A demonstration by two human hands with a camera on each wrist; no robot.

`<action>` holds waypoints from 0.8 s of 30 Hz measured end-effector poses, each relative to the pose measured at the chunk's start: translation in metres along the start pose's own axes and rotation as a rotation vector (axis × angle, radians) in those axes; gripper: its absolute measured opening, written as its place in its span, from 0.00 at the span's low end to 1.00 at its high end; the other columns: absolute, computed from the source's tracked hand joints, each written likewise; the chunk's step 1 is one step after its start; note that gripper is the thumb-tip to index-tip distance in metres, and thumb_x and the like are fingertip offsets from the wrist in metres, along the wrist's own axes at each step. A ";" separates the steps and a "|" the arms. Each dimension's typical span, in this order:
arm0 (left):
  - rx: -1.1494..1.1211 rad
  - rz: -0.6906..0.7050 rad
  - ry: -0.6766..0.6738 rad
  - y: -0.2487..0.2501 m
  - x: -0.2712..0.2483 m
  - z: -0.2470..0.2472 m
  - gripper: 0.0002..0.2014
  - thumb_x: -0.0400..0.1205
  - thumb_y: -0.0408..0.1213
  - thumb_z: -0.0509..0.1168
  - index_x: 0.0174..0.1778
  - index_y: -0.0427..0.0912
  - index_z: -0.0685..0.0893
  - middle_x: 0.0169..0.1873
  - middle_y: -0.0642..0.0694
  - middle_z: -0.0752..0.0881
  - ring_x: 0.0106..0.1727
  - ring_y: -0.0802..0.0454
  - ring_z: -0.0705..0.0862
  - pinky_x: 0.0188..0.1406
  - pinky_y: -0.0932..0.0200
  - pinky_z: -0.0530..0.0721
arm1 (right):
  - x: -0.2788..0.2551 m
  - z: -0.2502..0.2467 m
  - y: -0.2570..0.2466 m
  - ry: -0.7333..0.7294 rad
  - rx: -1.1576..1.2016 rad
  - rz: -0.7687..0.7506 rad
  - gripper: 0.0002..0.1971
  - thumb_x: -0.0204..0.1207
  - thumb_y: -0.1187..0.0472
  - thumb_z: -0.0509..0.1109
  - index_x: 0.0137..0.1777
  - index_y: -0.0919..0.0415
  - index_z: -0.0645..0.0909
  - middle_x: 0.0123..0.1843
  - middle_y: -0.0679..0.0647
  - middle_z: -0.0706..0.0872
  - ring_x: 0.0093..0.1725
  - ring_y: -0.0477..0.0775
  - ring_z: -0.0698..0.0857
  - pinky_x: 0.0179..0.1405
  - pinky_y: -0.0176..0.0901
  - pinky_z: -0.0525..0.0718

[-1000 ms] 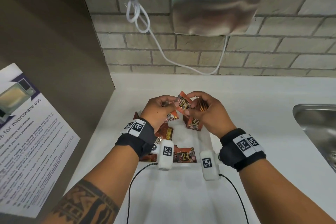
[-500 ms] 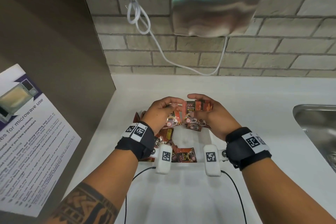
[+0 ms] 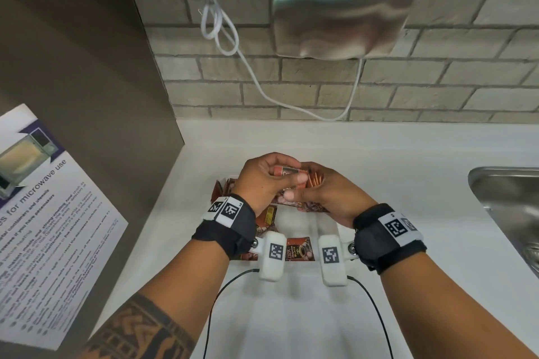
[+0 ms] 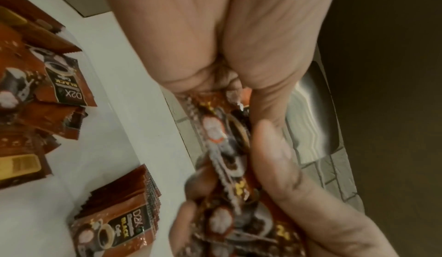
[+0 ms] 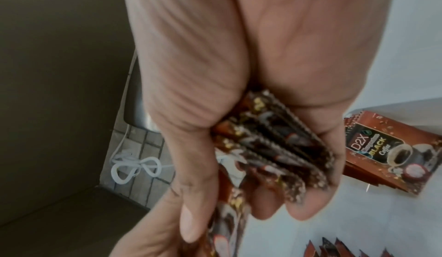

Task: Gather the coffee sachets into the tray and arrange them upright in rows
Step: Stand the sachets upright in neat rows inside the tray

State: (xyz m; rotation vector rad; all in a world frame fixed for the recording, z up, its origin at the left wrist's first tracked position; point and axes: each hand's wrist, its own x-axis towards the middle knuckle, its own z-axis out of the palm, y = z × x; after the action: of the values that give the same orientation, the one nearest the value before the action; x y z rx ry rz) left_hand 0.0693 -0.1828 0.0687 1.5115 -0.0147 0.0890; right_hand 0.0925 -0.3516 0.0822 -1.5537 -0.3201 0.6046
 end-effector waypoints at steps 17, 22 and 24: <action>0.714 0.316 -0.401 0.006 -0.002 0.013 0.50 0.68 0.38 0.84 0.82 0.66 0.66 0.80 0.60 0.66 0.78 0.57 0.73 0.75 0.54 0.79 | 0.005 0.005 -0.001 0.016 0.404 0.001 0.07 0.79 0.75 0.66 0.54 0.73 0.83 0.48 0.70 0.84 0.54 0.68 0.86 0.61 0.62 0.83; 0.710 0.423 -0.318 0.004 0.001 0.005 0.40 0.70 0.34 0.80 0.77 0.58 0.75 0.67 0.57 0.78 0.68 0.57 0.80 0.66 0.49 0.83 | 0.006 0.009 -0.002 -0.044 0.390 0.026 0.08 0.80 0.75 0.65 0.55 0.70 0.83 0.48 0.66 0.86 0.54 0.63 0.87 0.56 0.57 0.85; 0.716 0.426 -0.287 0.002 0.003 0.002 0.39 0.70 0.34 0.80 0.77 0.58 0.76 0.67 0.56 0.77 0.68 0.57 0.79 0.67 0.49 0.82 | 0.006 0.009 -0.001 -0.065 0.371 0.067 0.07 0.80 0.72 0.67 0.57 0.69 0.83 0.48 0.64 0.87 0.54 0.63 0.87 0.61 0.62 0.84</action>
State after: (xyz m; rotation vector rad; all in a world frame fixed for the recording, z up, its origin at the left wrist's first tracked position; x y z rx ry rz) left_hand 0.0724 -0.1842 0.0710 2.2056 -0.5900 0.2348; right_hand 0.0928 -0.3402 0.0825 -1.1939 -0.1913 0.7238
